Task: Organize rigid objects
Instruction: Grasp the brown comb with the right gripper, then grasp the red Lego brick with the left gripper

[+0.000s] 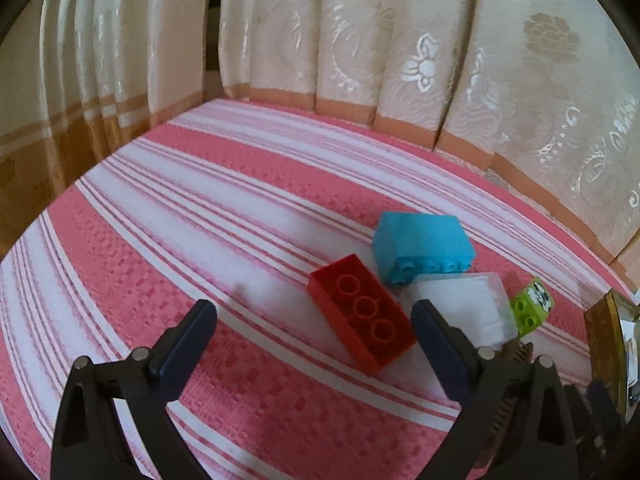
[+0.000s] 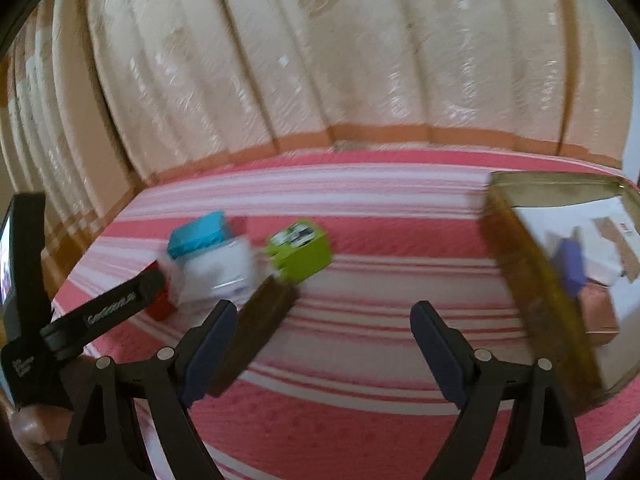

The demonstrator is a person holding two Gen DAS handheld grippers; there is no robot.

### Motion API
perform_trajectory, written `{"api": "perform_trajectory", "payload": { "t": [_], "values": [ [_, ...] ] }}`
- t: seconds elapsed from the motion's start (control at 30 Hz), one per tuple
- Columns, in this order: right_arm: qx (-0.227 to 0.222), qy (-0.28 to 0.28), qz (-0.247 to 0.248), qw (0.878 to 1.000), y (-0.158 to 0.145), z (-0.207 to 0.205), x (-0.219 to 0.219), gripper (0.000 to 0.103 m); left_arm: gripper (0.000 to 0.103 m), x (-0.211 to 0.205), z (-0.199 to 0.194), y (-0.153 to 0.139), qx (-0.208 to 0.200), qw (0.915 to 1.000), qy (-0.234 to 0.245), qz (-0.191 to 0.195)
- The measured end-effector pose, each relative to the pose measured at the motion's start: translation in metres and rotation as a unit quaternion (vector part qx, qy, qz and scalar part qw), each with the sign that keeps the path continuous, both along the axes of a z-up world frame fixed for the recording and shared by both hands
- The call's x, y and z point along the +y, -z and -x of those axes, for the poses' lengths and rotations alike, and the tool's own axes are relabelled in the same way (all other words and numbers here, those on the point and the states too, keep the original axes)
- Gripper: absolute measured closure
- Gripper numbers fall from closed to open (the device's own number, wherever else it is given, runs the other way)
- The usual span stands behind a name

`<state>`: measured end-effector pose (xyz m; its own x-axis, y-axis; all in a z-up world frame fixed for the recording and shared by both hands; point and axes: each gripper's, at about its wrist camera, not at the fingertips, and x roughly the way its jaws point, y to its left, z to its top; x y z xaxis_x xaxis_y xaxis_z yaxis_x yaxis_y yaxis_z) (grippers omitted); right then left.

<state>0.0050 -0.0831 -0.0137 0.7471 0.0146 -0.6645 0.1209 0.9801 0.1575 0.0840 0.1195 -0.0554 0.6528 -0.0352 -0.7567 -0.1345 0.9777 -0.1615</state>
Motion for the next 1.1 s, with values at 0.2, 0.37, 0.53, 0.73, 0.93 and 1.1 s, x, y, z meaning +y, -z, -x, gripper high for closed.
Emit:
{"api": "perform_trajectory", "payload": {
  "t": [0.2,0.37,0.53,0.73,0.93,1.1],
  "values": [
    [0.046,-0.012,0.001,0.999,0.008,-0.021,0.024,0.013,0.004,0.008,-0.01,0.003,0.007,0.9999,-0.014,-0.004],
    [0.087,-0.012,0.005,0.996,0.016,-0.036,0.036,0.014,0.004,0.005,-0.022,0.004,0.011,0.9997,-0.011,-0.02],
    [0.095,-0.017,0.03,0.995,0.016,-0.04,0.047,0.02,0.004,-0.002,-0.03,0.009,0.026,0.9995,0.012,-0.016],
    [0.086,-0.053,0.053,0.993,0.015,-0.037,0.053,0.059,0.004,-0.004,-0.027,0.01,0.031,0.9987,0.04,0.0],
    [0.08,-0.072,0.057,0.993,0.015,-0.029,0.045,0.074,0.034,0.0,-0.023,0.007,0.018,0.9975,0.061,0.031],
    [0.078,-0.065,0.05,0.994,0.016,-0.028,0.032,0.076,0.072,-0.012,-0.026,0.002,0.018,0.9942,0.099,0.037]
  ]
}}
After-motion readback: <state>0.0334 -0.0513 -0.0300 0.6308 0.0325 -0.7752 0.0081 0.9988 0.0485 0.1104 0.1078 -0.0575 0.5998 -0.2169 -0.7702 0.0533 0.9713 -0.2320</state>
